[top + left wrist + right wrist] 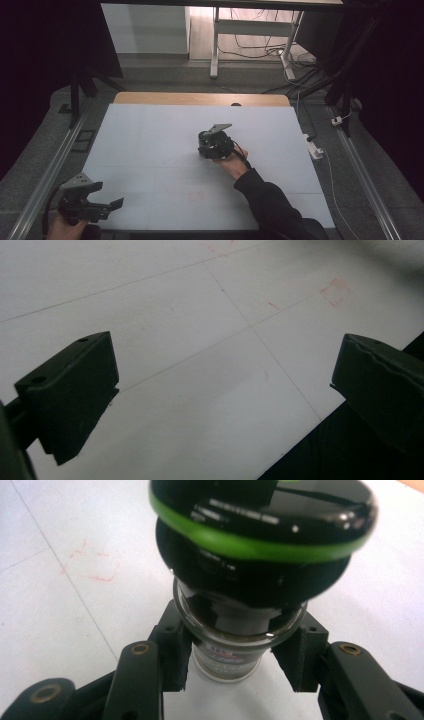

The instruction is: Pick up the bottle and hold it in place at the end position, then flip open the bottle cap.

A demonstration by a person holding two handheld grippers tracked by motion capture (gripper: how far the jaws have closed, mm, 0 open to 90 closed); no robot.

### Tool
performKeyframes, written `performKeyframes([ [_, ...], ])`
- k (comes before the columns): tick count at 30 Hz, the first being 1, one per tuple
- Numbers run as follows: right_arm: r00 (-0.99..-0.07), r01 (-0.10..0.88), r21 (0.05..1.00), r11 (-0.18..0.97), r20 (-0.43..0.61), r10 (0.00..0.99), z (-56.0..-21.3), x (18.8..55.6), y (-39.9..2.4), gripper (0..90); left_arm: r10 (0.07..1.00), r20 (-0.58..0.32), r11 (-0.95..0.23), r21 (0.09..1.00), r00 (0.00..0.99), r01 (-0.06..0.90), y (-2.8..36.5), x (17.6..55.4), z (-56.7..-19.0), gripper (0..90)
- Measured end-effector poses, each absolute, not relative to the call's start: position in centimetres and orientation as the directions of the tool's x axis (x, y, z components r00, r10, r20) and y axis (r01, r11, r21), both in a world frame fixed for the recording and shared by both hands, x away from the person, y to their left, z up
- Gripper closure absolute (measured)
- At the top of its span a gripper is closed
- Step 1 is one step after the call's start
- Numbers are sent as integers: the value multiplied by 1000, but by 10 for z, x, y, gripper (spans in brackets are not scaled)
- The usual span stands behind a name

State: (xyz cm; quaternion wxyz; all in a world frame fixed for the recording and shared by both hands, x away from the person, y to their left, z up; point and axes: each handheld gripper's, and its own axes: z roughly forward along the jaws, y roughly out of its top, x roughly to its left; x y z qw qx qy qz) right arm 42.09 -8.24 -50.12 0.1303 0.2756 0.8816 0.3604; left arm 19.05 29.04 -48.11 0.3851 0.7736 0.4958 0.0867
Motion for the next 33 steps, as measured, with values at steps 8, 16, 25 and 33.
performKeyframes([
  [8,-819,383,707,595,-39,573,-502,421,-83,527,833,-248,-213,682,495,700,290,190,-481,0],
  [16,-819,385,706,595,-35,573,-502,421,-83,527,839,-250,-203,681,483,704,291,191,-481,0],
  [25,-823,379,709,594,-35,567,-502,421,-84,527,822,-242,-214,708,516,673,287,195,-477,0],
  [33,-825,379,708,596,-34,564,-502,422,-84,527,760,-235,-272,731,606,625,273,208,-475,0],
])
